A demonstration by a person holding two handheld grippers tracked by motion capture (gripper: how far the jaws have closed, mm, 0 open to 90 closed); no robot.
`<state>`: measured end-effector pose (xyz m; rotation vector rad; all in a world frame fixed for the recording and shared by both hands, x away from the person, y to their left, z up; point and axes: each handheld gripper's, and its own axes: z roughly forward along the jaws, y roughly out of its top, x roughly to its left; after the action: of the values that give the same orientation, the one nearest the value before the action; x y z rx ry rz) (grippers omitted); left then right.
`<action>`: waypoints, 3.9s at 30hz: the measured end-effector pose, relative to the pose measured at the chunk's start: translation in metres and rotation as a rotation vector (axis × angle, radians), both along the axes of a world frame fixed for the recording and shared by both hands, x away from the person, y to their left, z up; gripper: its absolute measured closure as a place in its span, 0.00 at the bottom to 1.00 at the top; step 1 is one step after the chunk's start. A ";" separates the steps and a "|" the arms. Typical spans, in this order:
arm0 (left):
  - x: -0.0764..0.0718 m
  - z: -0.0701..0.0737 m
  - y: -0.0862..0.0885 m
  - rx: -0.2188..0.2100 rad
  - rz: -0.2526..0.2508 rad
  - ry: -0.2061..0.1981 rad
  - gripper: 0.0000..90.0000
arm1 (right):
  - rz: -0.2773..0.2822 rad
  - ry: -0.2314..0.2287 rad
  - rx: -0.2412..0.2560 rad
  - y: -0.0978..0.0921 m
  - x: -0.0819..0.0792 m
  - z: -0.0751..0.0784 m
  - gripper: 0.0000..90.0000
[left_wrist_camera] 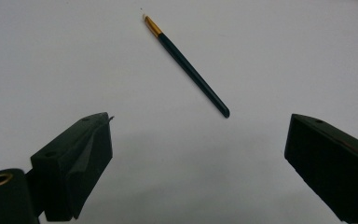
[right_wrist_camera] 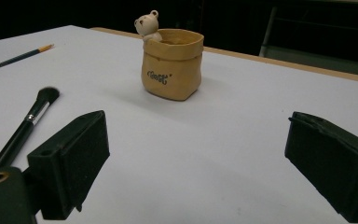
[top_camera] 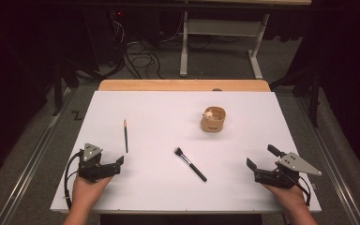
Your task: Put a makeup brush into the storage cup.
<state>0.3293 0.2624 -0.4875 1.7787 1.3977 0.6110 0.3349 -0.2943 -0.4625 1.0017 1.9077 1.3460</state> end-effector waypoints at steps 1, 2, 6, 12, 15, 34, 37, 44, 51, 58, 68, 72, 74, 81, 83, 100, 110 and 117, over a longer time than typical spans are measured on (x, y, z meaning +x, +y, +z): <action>0.000 0.000 0.000 0.000 0.000 0.000 0.10 | -0.001 -0.003 -0.007 0.000 0.000 0.001 0.07; 0.001 0.001 -0.001 -0.010 0.011 0.015 0.11 | -0.003 -0.010 -0.014 0.000 -0.001 0.001 0.07; 0.002 0.003 -0.003 -0.004 0.009 0.038 0.17 | -0.008 -0.030 -0.045 0.000 -0.001 0.004 0.07; 0.013 0.012 -0.010 0.026 0.009 0.134 0.18 | 0.022 -0.035 -0.038 -0.004 -0.001 0.008 0.07; 0.017 0.015 -0.012 0.030 0.013 0.153 0.18 | 0.025 -0.030 -0.037 -0.007 -0.001 0.006 0.07; 0.062 0.045 -0.024 0.090 0.035 0.346 0.33 | 0.041 -0.025 -0.004 -0.010 0.000 0.001 0.07; 0.070 0.046 -0.029 0.102 0.031 0.380 0.34 | 0.043 -0.024 -0.001 -0.010 0.000 0.001 0.07; 0.084 0.046 -0.038 0.126 0.060 0.413 0.32 | 0.040 -0.020 0.005 -0.010 -0.001 0.002 0.07; 0.106 0.040 -0.040 0.091 0.085 0.436 0.39 | 0.046 -0.024 0.002 -0.009 0.000 0.001 0.07; 0.118 0.029 -0.034 0.068 0.133 0.462 0.43 | 0.045 -0.022 0.006 -0.010 -0.001 0.001 0.07; 0.132 0.024 -0.031 0.081 0.162 0.507 0.53 | 0.052 -0.025 0.010 -0.009 -0.001 0.002 0.07; 0.135 0.026 -0.035 0.073 0.157 0.508 0.56 | 0.050 -0.024 0.010 -0.009 -0.001 0.001 0.07; 0.136 0.027 -0.038 0.072 0.151 0.509 0.57 | 0.048 -0.020 0.012 -0.009 -0.001 0.001 0.07; 0.142 0.028 -0.044 0.090 0.174 0.514 0.63 | 0.055 -0.025 0.008 -0.008 -0.002 0.001 0.07; 0.144 0.028 -0.044 0.093 0.188 0.521 0.65 | 0.055 -0.025 0.010 -0.008 -0.002 0.001 0.07; 0.146 0.023 -0.045 0.092 0.223 0.535 0.76 | 0.051 -0.021 0.012 -0.008 -0.002 0.001 0.07; 0.146 0.023 -0.047 0.089 0.234 0.543 0.78 | 0.047 -0.018 0.012 -0.010 -0.001 0.001 0.07; 0.146 0.023 -0.046 0.107 0.246 0.546 0.86 | 0.049 -0.015 0.009 -0.009 -0.001 0.000 0.07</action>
<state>0.4754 0.2162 -0.4650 1.9625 2.0058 0.3352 0.3336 -0.3029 -0.4626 0.9526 1.9284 1.3870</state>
